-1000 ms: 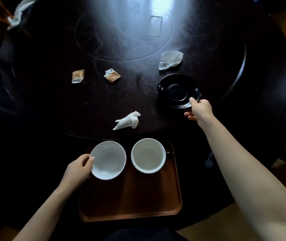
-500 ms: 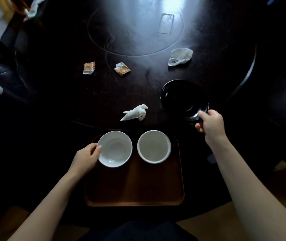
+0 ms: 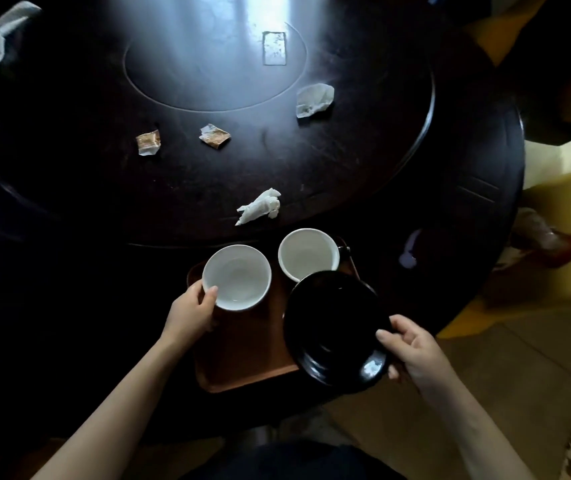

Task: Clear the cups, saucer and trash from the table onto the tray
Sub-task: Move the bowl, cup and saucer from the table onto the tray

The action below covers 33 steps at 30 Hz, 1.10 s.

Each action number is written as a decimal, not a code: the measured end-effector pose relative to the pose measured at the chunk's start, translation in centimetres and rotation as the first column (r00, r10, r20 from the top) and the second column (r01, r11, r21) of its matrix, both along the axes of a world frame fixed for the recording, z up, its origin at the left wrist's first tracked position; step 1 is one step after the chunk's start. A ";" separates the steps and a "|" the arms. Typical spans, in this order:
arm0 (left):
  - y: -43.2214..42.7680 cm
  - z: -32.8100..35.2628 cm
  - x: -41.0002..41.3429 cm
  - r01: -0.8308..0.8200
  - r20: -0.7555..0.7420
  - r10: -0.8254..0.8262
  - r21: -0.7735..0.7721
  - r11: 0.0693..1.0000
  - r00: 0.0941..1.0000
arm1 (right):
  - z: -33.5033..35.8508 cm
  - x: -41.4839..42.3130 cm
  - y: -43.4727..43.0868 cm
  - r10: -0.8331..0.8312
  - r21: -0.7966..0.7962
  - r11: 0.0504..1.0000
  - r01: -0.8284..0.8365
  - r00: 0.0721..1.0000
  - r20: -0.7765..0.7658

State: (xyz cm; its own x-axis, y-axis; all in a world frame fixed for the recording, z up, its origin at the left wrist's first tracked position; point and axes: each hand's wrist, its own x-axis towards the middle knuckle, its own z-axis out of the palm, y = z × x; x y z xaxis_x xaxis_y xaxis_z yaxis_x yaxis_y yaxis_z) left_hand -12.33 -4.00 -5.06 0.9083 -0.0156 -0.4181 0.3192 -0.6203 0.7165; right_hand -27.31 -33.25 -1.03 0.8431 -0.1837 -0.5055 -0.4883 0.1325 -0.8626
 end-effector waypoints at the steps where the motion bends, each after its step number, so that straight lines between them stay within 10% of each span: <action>1: 0.0 0.1 0.0 0.003 -0.005 -0.003 -0.002 1.000 1.000 | -0.5 -0.7 0.7 0.021 -0.021 1.000 -0.022 1.000 -0.021; 17: 3.6 2.3 -0.4 -0.078 0.045 0.081 -0.072 0.994 0.996 | -4.4 2.1 8.7 0.073 -0.283 0.954 -0.100 0.992 -0.105; 33: 2.2 1.4 -1.5 0.020 0.000 -0.020 -0.105 0.994 1.000 | -5.9 7.8 12.9 -0.082 -0.142 0.988 0.055 0.978 -0.190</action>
State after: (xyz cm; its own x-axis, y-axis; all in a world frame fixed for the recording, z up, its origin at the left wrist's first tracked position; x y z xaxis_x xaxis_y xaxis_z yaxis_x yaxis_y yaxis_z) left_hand -13.82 -1.80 -3.70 0.9067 -0.0776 -0.4146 0.3087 -0.5477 0.7776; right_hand -19.54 -20.38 -6.95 0.7142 -0.3155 -0.6248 -0.6421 0.0599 -0.7643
